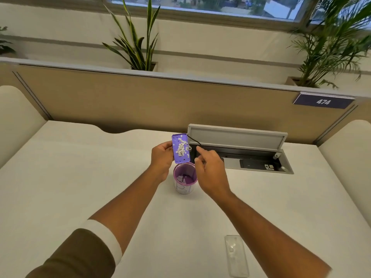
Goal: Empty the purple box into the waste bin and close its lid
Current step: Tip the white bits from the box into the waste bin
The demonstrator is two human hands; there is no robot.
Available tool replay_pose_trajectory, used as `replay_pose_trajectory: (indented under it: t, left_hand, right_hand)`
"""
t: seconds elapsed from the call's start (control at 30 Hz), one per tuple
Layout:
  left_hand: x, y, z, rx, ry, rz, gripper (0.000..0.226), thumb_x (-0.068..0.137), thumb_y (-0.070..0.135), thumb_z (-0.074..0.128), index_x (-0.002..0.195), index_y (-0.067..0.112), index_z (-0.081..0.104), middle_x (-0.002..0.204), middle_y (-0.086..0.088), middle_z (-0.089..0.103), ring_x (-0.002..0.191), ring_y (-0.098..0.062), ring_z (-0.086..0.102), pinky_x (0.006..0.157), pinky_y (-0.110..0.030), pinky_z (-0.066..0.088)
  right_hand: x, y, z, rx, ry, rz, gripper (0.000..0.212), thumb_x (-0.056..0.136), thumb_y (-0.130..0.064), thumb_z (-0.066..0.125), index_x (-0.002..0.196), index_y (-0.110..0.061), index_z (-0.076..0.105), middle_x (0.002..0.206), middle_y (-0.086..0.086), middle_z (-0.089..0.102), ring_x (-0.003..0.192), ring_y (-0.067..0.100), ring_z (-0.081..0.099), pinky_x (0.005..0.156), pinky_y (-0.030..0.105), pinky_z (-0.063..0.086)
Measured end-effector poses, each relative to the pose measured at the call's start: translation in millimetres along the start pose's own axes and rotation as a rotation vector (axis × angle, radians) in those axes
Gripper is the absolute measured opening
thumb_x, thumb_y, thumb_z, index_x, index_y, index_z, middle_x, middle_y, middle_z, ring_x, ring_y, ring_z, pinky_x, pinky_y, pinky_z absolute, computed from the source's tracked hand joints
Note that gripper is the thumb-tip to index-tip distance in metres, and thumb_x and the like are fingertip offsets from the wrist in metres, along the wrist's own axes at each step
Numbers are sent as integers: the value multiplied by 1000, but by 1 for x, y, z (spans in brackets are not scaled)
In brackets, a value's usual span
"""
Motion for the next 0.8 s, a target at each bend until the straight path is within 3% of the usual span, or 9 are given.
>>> replay_pose_trajectory:
  t: [0.13, 0.3, 0.5, 0.63, 0.8]
  left_hand:
    - [1, -11, 3, -1, -12, 13, 37, 96, 31, 75, 123, 7, 71, 112, -9, 81, 99, -25, 79, 85, -38, 63]
    - [-8, -16, 2, 37, -5, 40, 24, 95, 37, 74, 110, 19, 72, 98, 3, 81, 86, -17, 80, 60, -14, 58]
    - [-14, -16, 3, 82, -16, 83, 39, 96, 39, 71, 124, 13, 72, 109, -2, 79, 86, -17, 78, 62, -14, 60]
    - [-16, -17, 4, 88, -27, 103, 34, 98, 35, 71, 125, 16, 73, 108, -2, 79, 90, -21, 78, 68, -18, 61]
    - [-20, -19, 6, 119, -36, 145, 30, 101, 30, 65, 127, 16, 73, 111, -1, 76, 92, -20, 75, 77, -22, 61]
  right_hand:
    - [-3, 4, 4, -56, -20, -36, 65, 94, -55, 40, 148, -20, 51, 125, 8, 60, 109, 8, 52, 78, 29, 60]
    - [-10, 11, 10, -202, -22, -93, 50, 103, -43, 49, 146, -18, 52, 117, 11, 62, 102, 16, 57, 83, 36, 56]
    - [-17, 9, 15, -313, -84, -105, 74, 90, -63, 32, 148, -21, 49, 121, 10, 62, 104, 19, 58, 88, 34, 50]
    - [-16, 8, 16, -401, -79, -162, 59, 98, -52, 53, 148, -21, 48, 120, 11, 62, 104, 22, 60, 88, 37, 52]
    - [-20, 4, 18, -478, -47, -230, 53, 98, -44, 60, 145, -20, 51, 112, 10, 64, 95, 21, 59, 82, 38, 51]
Point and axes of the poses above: each hand's wrist, its own x-axis towards the middle knuckle, its own z-axis out of the palm, y = z × x, the point moved 6 cm from there along x, towards the middle knuckle
